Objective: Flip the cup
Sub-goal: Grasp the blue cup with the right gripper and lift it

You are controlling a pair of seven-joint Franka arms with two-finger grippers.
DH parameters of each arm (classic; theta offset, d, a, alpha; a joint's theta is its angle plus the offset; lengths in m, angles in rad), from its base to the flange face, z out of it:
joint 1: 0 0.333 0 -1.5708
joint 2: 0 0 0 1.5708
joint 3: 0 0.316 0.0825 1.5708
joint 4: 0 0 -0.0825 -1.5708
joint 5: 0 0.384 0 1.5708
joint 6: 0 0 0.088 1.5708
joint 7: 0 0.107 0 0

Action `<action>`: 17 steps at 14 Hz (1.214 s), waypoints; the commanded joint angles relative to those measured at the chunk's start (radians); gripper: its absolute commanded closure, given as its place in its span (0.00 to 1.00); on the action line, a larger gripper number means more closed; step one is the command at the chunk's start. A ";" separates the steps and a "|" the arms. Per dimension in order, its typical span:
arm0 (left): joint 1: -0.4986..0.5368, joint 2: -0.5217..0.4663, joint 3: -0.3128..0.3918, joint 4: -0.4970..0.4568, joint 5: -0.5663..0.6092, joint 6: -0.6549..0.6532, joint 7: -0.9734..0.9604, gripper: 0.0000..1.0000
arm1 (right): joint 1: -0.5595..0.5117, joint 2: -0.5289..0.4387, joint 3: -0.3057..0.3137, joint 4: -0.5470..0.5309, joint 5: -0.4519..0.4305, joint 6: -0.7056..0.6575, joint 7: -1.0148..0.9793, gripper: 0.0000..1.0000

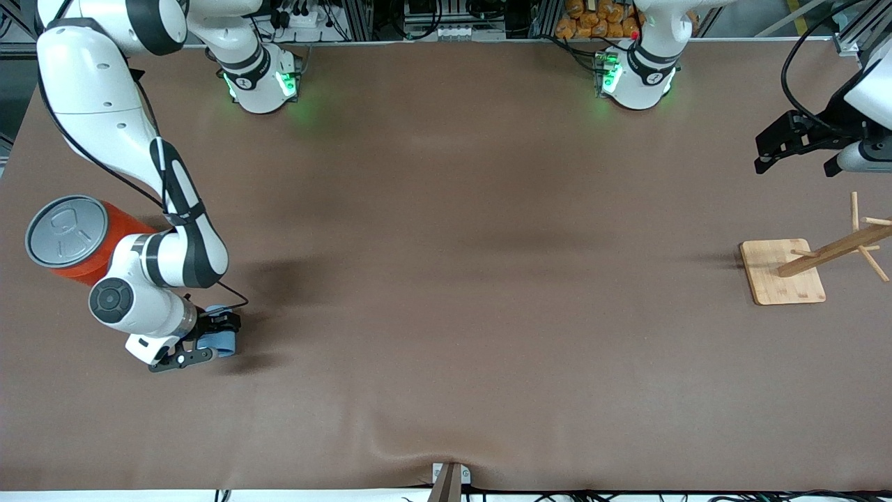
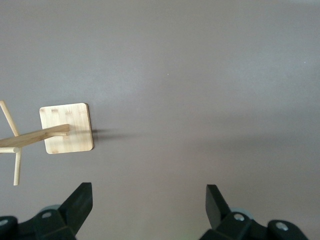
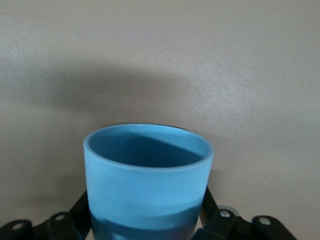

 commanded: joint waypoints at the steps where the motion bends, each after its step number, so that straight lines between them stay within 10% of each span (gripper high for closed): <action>1: 0.011 -0.009 -0.001 0.006 -0.003 -0.017 0.019 0.00 | -0.009 0.003 0.011 0.013 0.011 0.005 -0.006 0.43; 8: 0.011 -0.011 0.005 0.006 0.002 -0.019 0.021 0.00 | 0.050 -0.095 0.021 0.013 0.008 -0.060 -0.203 0.43; 17: 0.008 0.008 -0.003 0.009 -0.009 -0.013 0.007 0.00 | 0.093 -0.176 0.256 0.037 -0.003 -0.083 -0.440 0.42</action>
